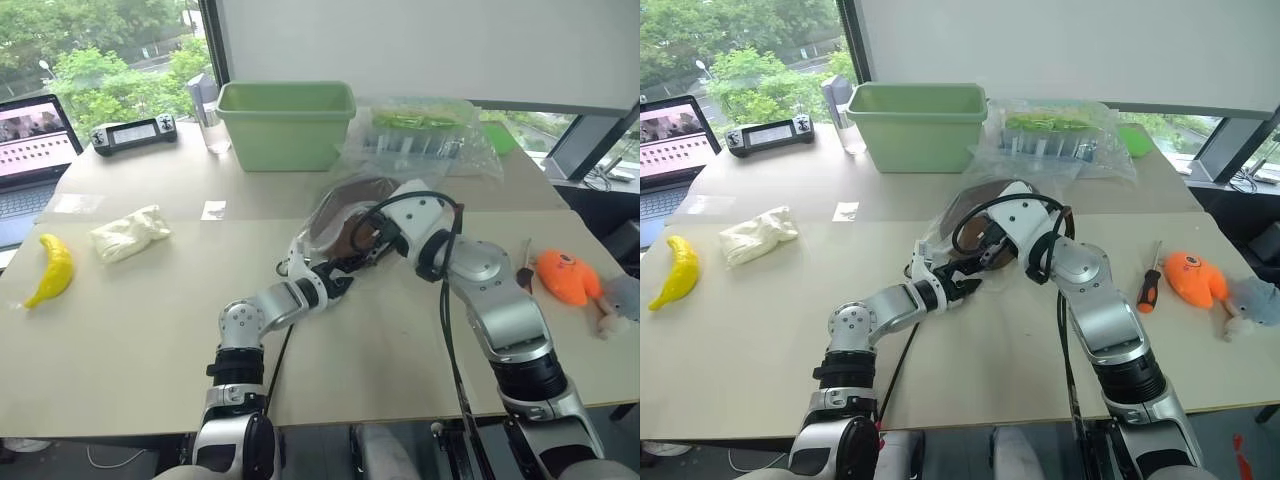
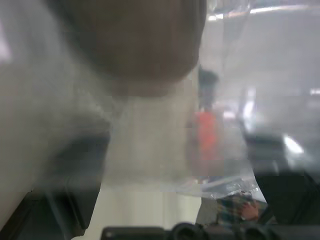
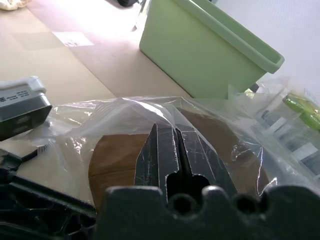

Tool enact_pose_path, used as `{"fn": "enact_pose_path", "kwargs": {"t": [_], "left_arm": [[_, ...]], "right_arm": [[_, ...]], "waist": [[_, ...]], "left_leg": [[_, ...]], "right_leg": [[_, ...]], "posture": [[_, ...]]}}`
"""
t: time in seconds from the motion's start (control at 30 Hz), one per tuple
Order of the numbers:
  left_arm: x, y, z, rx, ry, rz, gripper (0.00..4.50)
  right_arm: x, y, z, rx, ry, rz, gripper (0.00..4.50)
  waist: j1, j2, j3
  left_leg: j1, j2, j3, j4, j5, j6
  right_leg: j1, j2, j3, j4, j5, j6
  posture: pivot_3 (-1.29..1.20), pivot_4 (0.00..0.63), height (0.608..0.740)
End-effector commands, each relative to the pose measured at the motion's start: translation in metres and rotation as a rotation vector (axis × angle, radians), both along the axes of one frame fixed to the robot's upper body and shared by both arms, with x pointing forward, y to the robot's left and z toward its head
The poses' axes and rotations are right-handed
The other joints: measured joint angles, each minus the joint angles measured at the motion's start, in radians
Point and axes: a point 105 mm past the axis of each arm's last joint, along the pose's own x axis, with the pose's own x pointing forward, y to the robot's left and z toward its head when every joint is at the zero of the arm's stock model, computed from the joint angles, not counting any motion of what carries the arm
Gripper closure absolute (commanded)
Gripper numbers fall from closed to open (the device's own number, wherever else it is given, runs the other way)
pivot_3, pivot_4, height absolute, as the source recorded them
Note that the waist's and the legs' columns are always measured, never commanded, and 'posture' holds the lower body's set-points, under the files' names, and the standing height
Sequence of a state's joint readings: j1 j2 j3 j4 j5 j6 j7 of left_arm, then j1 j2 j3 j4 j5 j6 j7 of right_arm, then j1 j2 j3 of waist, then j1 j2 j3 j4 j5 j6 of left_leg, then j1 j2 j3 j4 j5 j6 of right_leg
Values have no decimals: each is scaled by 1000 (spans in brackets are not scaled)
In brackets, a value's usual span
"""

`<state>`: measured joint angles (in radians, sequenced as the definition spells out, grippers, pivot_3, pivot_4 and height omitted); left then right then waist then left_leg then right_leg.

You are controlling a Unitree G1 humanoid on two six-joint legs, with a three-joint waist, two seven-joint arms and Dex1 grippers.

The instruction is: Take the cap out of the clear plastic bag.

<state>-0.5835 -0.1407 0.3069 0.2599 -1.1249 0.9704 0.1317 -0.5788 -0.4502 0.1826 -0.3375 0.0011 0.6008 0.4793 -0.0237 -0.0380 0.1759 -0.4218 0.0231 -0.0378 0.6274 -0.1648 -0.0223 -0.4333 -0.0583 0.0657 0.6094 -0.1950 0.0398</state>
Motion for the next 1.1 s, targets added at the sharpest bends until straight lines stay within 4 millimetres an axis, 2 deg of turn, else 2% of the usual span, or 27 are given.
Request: {"fn": "enact_pose_path", "kwargs": {"t": [0.03, 0.2, 0.43, 0.5, 0.57, 0.67, 0.7, 0.77, 0.8, 0.83, 0.9, 1.0, 1.1], "left_arm": [[21, 29, -21, 54, 91, 232, 0], [31, 33, -21, 45, 93, 298, 0], [45, 1, -31, 58, 110, 277, 0], [48, -9, -31, 62, 107, 263, 0], [51, -18, -27, 55, 89, 250, 0], [53, -21, -26, 50, 78, 252, 0], [54, -20, -26, 52, 79, 256, 260], [54, -18, -29, 49, 81, 263, 756], [54, -17, -30, 49, 81, 264, 1151], [54, -17, -30, 48, 80, 264, 1539], [54, -17, -30, 46, 76, 263, 2345], [55, -17, -27, 37, 68, 261, 3385], [55, -18, -23, 22, 58, 254, 4206]], "right_arm": [[-4, -1, 15, -3, -62, 1, 4484], [-4, -1, 15, -11, -63, 0, 4484], [-1, 0, 16, -12, -64, 1, 4484], [-1, 1, 16, -13, -64, 4, 4484], [-1, 2, 16, -15, -65, 6, 4484], [-1, 1, 17, -18, -67, 5, 4484], [-2, 1, 17, -18, -67, 4, 4496], [-2, 0, 17, -18, -67, 1, 4500], [-2, 0, 16, -19, -67, 1, 4500], [-2, 0, 16, -19, -67, 1, 4500], [-2, 0, 16, -21, -68, 1, 4500], [-2, 1, 15, -20, -67, 3, 4500], [-2, 3, 14, -21, -65, 6, 4500]], "waist": [[-7, 0, 0], [-26, -1, 0], [-34, 1, -7], [-37, 3, -15], [-39, 1, -27], [-50, 12, -41], [-58, 23, -47], [-77, 40, -55], [-79, 41, -57], [-78, 37, -56], [-73, 39, -57], [-65, 36, -55], [-60, 41, -57]], "left_leg": [[1, 0, 0, 0, 0, 0], [12, 0, 0, 0, -4, -6], [16, 0, -1, -1, -5, -8], [17, 0, -1, -1, -5, -8], [22, 0, 0, -1, -6, -9], [24, 4, -5, -1, -8, -11], [23, 7, -6, 0, -8, -11], [14, 18, -14, -2, -14, -2], [9, 26, -14, -5, -15, -1], [7, 28, -13, -6, -15, 0], [8, 24, -7, -5, -15, 0], [14, 20, -4, -5, -15, 0], [20, 19, -2, -5, -16, -2]], "right_leg": [[1, 0, 0, 0, 0, 0], [11, 0, 0, -3, -1, -1], [14, 0, 0, -11, -1, -2], [17, 0, 0, -15, -1, -1], [18, -1, 0, -18, -1, -1], [28, -1, -9, -35, -1, -1], [31, -1, -16, -45, -1, -1], [47, 0, -39, -81, 1, 2], [52, -2, -49, -91, 3, 4], [50, -6, -53, -90, 3, 5], [43, -19, -59, -80, 3, 5], [39, -21, -60, -70, 3, 5], [37, -23, -61, -65, 3, 5]], "posture": [[0, 150, 737], [0, 150, 737], [0, 150, 737], [0, 150, 737], [0, 150, 737], [0, 150, 737], [0, 150, 737], [0, 150, 737], [0, 150, 737], [0, 150, 737], [0, 150, 737], [0, 150, 737], [0, 150, 737]]}}
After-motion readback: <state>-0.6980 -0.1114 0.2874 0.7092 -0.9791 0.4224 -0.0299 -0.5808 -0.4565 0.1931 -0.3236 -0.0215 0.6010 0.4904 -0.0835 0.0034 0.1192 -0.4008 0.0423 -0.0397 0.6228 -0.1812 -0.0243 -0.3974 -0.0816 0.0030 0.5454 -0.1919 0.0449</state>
